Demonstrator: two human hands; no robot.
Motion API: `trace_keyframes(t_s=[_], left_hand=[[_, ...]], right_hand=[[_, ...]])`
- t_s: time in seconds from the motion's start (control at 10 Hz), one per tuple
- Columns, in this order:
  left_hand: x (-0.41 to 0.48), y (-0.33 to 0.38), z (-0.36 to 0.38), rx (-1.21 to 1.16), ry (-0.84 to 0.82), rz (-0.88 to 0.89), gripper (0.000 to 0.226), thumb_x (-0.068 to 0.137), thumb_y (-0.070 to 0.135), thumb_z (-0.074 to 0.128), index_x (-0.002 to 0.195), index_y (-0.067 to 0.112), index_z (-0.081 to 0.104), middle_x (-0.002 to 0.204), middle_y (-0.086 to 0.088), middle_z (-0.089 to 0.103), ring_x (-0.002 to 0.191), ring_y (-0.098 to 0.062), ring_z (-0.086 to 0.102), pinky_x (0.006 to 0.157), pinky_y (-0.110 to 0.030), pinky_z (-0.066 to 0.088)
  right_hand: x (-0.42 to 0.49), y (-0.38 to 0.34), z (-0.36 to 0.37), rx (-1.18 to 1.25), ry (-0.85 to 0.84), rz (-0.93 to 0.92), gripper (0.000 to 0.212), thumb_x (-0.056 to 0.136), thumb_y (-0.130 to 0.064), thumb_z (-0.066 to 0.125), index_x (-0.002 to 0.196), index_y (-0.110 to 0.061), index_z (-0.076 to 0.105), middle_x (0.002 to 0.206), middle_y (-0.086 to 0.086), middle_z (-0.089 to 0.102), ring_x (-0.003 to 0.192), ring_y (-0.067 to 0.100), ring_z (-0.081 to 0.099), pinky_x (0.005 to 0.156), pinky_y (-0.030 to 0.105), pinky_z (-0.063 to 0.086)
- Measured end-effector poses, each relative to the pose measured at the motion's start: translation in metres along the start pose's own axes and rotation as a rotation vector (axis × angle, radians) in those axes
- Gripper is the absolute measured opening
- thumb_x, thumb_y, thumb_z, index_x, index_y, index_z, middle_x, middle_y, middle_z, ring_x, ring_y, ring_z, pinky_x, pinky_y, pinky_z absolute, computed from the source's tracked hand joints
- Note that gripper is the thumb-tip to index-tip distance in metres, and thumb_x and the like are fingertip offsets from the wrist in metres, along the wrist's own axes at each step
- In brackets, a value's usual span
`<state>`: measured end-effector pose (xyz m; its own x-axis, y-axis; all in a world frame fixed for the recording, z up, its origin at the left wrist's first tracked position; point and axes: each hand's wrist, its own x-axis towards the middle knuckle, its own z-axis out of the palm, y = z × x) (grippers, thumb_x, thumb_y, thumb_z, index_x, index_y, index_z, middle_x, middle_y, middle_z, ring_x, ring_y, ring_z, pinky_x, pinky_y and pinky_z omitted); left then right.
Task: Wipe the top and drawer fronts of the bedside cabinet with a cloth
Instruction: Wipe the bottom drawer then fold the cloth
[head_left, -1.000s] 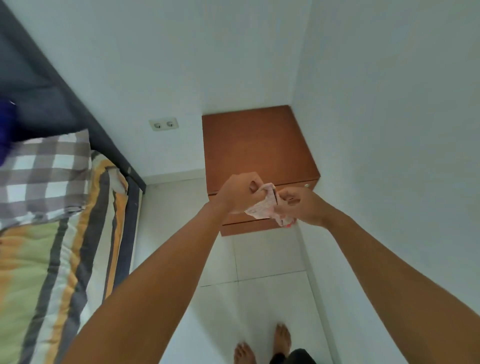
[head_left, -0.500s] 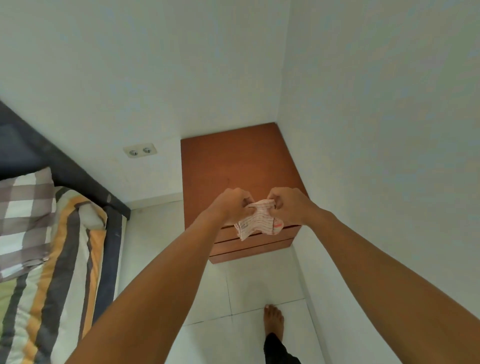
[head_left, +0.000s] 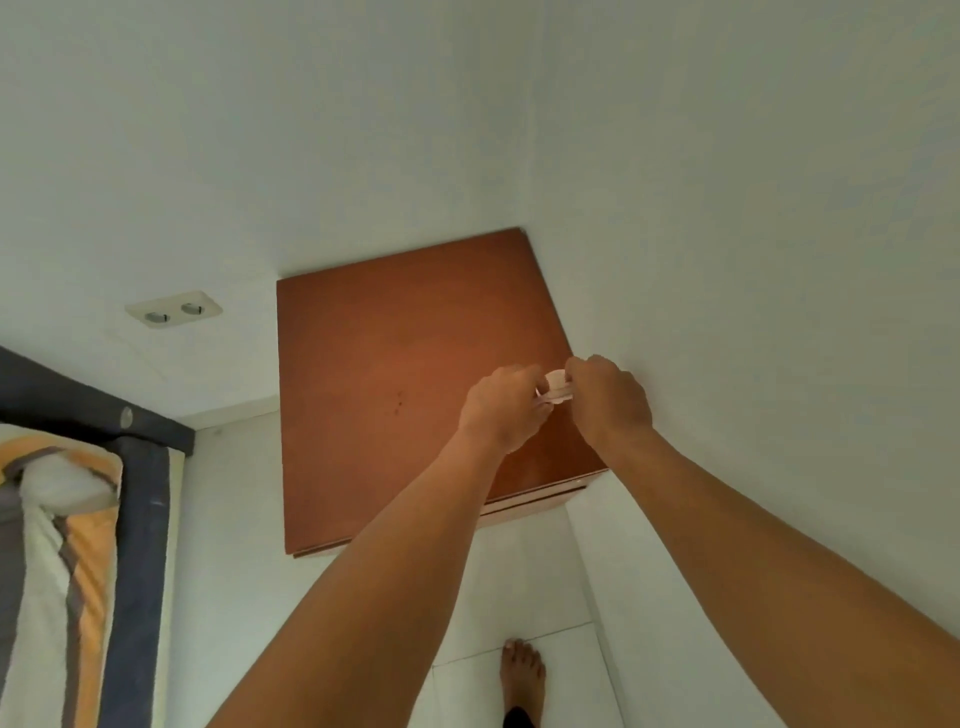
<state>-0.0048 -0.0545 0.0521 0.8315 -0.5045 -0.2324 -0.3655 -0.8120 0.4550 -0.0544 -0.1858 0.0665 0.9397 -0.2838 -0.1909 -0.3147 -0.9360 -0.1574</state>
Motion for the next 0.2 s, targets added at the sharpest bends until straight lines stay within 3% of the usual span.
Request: trace_keyframes(t_s=[0.1, 0.2], left_hand=[[-0.009, 0.002, 0.026, 0.051, -0.189, 0.019, 0.039, 0.091, 0.035, 0.067, 0.128, 0.026, 0.06, 0.124, 0.0, 0.065, 0.113, -0.025, 0.062, 0.09, -0.042, 0.054], [-0.02, -0.005, 0.048, 0.126, -0.32, -0.038, 0.053, 0.092, 0.035, 0.063, 0.143, 0.025, 0.05, 0.14, -0.005, 0.058, 0.126, -0.03, 0.057, 0.099, -0.044, 0.049]], right_hand=[[-0.009, 0.011, 0.022, -0.12, -0.142, 0.04, 0.028, 0.106, -0.011, 0.047, 0.129, -0.01, 0.062, 0.119, 0.012, 0.067, 0.104, 0.031, 0.069, 0.077, 0.033, 0.05], [-0.022, 0.02, 0.044, -0.067, -0.261, 0.037, 0.031, 0.106, -0.015, 0.043, 0.13, -0.013, 0.062, 0.122, 0.01, 0.069, 0.108, 0.032, 0.07, 0.085, 0.036, 0.054]])
